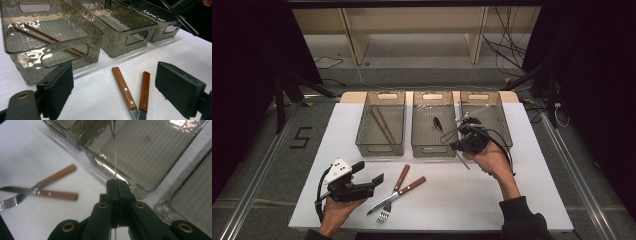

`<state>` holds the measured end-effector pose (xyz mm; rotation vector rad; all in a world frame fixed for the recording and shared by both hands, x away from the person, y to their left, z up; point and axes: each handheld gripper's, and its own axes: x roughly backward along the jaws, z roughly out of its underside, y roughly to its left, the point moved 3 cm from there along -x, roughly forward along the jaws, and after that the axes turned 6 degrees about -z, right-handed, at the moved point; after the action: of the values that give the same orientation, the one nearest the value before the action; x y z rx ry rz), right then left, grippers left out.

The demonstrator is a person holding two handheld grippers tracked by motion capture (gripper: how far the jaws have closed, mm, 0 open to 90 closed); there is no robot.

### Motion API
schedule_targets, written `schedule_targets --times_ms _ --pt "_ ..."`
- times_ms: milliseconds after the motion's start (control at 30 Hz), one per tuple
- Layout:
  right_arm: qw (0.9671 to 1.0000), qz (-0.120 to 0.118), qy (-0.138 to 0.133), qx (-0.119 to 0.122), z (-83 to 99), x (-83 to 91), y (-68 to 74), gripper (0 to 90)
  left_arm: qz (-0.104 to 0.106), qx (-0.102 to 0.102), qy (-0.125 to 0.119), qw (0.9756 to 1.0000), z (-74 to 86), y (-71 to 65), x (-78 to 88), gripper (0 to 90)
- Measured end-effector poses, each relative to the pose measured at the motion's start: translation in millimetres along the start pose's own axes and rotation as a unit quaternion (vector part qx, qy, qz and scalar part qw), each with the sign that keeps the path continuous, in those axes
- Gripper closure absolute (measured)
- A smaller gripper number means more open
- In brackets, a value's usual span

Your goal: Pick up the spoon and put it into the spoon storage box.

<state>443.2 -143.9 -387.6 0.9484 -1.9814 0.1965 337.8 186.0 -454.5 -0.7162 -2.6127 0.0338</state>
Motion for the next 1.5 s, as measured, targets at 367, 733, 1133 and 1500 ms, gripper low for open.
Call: schedule_targets --times_ms 367,733,1133,1500 --pt "0.9993 0.002 -0.030 -0.022 -37.7 -2.1 -11.7 90.0 0.000 0.000 -0.001 1.0000 0.1 0.4 0.1 14.8" --pt "0.9979 0.005 -0.039 -0.050 -70.0 -14.0 -25.6 90.0 0.002 0.001 0.000 1.0000 0.4 0.9 -0.1 14.8" --pt "0.9956 0.003 -0.039 -0.085 -86.4 -36.7 -37.6 90.0 0.003 0.002 0.000 1.0000 0.3 0.9 0.2 14.9" --pt "0.9943 0.012 -0.028 -0.102 -87.8 -61.5 -43.0 90.0 0.004 0.002 0.000 1.0000 0.2 0.3 -0.1 14.9"
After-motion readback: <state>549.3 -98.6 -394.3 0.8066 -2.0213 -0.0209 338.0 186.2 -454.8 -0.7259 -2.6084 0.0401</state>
